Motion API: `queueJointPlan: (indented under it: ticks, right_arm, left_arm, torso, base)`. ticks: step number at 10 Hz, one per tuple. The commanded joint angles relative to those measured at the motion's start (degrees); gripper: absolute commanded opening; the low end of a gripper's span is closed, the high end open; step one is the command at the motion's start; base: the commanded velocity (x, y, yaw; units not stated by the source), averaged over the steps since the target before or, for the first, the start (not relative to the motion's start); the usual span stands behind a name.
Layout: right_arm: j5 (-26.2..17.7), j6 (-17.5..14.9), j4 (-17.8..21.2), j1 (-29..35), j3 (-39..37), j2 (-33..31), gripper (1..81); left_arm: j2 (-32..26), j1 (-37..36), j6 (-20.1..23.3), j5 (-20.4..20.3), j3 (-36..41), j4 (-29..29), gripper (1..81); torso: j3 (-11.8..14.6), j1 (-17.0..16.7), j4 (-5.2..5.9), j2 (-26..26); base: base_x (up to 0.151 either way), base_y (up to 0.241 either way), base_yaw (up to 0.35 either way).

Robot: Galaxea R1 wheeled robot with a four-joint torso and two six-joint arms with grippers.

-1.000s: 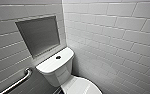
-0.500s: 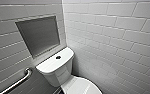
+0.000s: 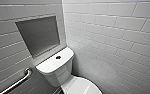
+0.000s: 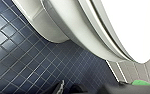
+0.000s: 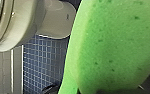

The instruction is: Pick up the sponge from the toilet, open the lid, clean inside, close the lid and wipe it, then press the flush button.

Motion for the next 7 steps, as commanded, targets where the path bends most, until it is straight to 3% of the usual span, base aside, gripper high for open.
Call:
queueJointPlan:
  ticks: [1,4,7]
  right_arm:
    - [-2.41,-0.07,-2.49,2.80,-1.67,-0.94,1.0]
    - [-2.42,-0.07,-2.58,2.63,-2.47,0.04,1.0]
    - [-2.42,0.01,-2.49,2.01,-4.31,1.26,1.0]
  left_arm:
    - [-1.57,-5.63,0.26,4.95,6.59,-1.21,81.1]
    - [0.79,-6.42,0.62,4.17,8.37,-0.95,81.1]
    - [7.21,-7.56,0.53,4.25,1.08,-1.30,81.1]
  torso:
    - [0.00,0.00,0.00,0.00]
    - [0.00,0.00,0.00,0.00]
    - [0.00,0.00,0.00,0.00]
  base:
    - [0.000,0.000,0.000]
    - [0.000,0.000,0.000]
    - [0.000,0.000,0.000]
